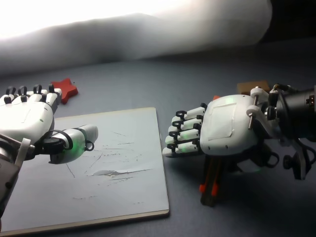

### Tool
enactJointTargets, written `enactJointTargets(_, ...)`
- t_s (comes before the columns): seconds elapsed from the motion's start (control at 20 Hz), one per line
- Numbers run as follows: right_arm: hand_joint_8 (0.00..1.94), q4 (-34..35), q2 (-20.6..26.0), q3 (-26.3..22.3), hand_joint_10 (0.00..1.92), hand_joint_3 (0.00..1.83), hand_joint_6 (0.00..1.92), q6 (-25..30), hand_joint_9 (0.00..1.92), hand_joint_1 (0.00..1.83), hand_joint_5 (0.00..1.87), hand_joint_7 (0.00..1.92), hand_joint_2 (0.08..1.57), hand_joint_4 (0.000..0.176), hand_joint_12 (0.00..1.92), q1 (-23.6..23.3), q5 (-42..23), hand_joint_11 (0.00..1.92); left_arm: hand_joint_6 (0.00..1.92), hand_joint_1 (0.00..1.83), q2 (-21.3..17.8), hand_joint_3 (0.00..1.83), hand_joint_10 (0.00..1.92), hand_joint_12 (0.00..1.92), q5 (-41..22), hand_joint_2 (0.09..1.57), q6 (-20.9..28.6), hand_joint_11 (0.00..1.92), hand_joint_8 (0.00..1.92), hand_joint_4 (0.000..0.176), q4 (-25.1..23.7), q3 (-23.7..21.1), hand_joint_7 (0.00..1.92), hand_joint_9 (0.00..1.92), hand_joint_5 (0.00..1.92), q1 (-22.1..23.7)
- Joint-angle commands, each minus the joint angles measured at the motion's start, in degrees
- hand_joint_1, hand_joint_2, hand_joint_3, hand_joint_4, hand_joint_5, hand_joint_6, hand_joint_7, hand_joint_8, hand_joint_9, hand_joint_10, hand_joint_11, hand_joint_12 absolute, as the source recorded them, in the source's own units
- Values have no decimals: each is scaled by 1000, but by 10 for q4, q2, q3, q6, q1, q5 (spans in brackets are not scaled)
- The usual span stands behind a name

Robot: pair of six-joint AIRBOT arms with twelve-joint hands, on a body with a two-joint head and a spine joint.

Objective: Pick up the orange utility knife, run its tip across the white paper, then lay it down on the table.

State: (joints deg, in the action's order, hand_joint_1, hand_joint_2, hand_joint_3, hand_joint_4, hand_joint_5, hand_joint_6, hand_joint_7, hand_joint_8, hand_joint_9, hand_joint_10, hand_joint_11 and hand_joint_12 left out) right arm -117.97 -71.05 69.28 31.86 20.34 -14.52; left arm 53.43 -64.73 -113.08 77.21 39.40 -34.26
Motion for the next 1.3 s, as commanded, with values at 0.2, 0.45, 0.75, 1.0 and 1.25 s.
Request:
enactJointTargets(0.2,191,10,2,-1,197,0,166,-5,513,1244,439,590,1142,0,1113,-7,16,0,2,0,-2,0,3,356,-41,1275,-2,0,1,0,-37,6,84,80,55,4)
enactJointTargets(0.45,1689,10,3,-1,1865,21,1447,-8,559,1115,650,635,1302,0,1912,-8,18,454,2,0,-2,1,0,384,-42,1274,2,0,0,0,-36,13,78,78,49,-3)
enactJointTargets(0.75,1941,10,11,-21,1921,415,1921,9,1757,1354,1475,1669,1084,175,1921,-21,37,1846,0,0,-2,0,2,383,-60,1276,19,0,0,0,-10,18,86,87,57,-5)
enactJointTargets(1.0,1941,11,24,-50,1921,230,1921,52,1742,1503,1465,1650,1169,176,1921,-41,70,1793,2,0,-2,0,3,379,-66,1274,26,0,2,0,-10,26,85,90,58,-5)
enactJointTargets(1.25,1941,11,1,-54,1921,231,1921,152,1722,1489,1457,1633,1179,176,1921,-64,200,1779,2,0,-2,0,2,383,-66,1273,26,0,5,0,-19,28,95,88,58,-9)
